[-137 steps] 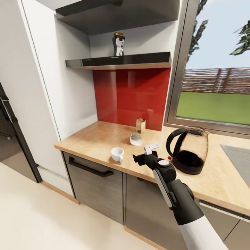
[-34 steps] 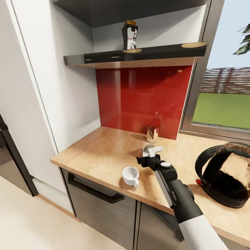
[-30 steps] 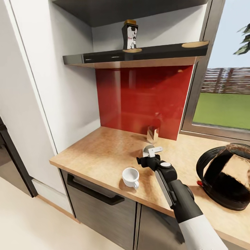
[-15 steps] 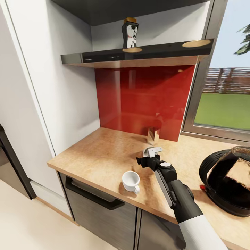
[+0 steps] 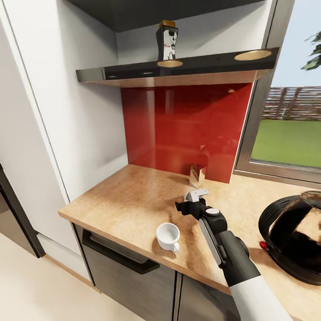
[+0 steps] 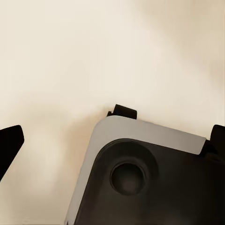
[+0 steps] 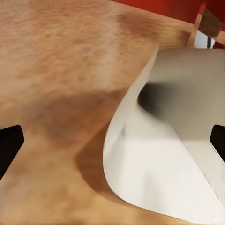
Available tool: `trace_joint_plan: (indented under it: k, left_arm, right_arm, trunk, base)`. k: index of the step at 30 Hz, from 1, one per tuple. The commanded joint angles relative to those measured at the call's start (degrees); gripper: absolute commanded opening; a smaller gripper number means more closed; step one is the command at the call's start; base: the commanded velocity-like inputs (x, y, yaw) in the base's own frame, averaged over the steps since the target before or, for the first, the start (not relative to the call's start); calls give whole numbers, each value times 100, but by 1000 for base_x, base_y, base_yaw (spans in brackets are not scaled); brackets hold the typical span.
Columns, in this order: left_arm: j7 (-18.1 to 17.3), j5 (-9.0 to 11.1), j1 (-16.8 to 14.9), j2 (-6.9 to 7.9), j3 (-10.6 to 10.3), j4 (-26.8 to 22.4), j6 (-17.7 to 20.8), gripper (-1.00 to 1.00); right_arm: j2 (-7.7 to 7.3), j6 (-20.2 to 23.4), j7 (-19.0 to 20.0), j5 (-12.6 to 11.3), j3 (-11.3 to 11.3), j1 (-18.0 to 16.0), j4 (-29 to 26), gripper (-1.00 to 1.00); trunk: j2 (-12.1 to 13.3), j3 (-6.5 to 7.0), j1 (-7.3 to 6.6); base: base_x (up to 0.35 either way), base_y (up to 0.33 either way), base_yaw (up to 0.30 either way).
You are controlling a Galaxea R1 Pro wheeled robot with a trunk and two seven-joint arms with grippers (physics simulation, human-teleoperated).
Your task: Set up a coffee station on the kitchen countertop: keep the coffee maker on the countertop, move the bottle of coffee from the kitchen shelf to the counter next to the coffee maker, place a paper coffee filter on top of the coffee maker, put the saucer next to the coffee maker with the coffee cup on the saucer, and place the electric kettle next to the coffee maker.
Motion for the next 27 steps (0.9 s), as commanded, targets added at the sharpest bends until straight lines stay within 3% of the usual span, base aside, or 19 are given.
trace_joint_plan:
  k: [1, 6, 8, 24, 27]
  left_arm:
    - [-2, 2, 2, -2, 9, -7, -11, 100]
    - [-2, 2, 2, -2, 9, -7, -11, 100]
    - [-61, -12, -3, -67, -21, -73, -76, 100]
    - [-62, -9, -2, -68, -20, -367, -411, 100]
    - [-63, -10, 1, -61, -22, -357, -381, 100]
  right_arm:
    - [1, 28, -3, -5, 2, -4, -5, 100]
    - [1, 23, -3, -5, -1, -4, -5, 100]
    - [63, -43, -68, -71, -37, 10, 60, 100]
    - [61, -384, -582, -69, -40, 9, 333, 100]
    - [59, -353, -483, -49, -43, 11, 295, 100]
  trunk:
    - [-3, -5, 1]
    - [-3, -5, 1]
    - [-3, -5, 1]
    - [-3, -5, 1]
    - [-3, -5, 1]
  base:
    - [51, 0, 0]
    - [23, 0, 0]
    - [0, 0, 0]
    - [0, 0, 0]
    - [0, 0, 0]
